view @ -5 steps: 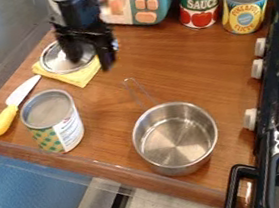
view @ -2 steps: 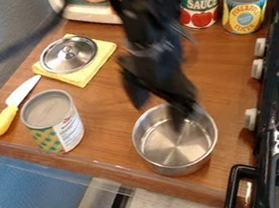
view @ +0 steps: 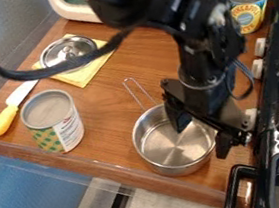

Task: Move the pot

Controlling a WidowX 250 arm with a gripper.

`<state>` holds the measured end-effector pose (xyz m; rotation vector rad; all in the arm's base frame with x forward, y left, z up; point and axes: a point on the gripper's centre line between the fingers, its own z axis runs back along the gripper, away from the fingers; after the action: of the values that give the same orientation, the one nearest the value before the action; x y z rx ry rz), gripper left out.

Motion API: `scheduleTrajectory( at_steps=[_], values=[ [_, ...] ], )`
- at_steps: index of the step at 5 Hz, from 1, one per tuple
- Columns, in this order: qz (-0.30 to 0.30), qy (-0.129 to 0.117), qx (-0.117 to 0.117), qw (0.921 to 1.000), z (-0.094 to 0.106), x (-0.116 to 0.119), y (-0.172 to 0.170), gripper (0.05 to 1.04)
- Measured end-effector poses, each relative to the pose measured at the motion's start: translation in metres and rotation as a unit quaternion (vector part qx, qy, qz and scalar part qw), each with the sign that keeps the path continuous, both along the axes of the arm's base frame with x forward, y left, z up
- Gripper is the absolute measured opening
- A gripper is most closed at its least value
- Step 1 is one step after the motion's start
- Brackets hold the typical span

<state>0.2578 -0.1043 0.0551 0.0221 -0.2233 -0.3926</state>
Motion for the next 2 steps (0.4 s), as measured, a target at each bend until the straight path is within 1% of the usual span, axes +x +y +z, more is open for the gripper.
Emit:
scheduleTrajectory(
  at_steps=[1, 2],
  values=[
    [0.000, 0.001, 0.011, 0.9999, -0.008, -0.001, -0.006, 0.975],
    [0.002, 0.012, 0.014, 0.9998, -0.018, -0.005, -0.005, 0.842]
  ],
)
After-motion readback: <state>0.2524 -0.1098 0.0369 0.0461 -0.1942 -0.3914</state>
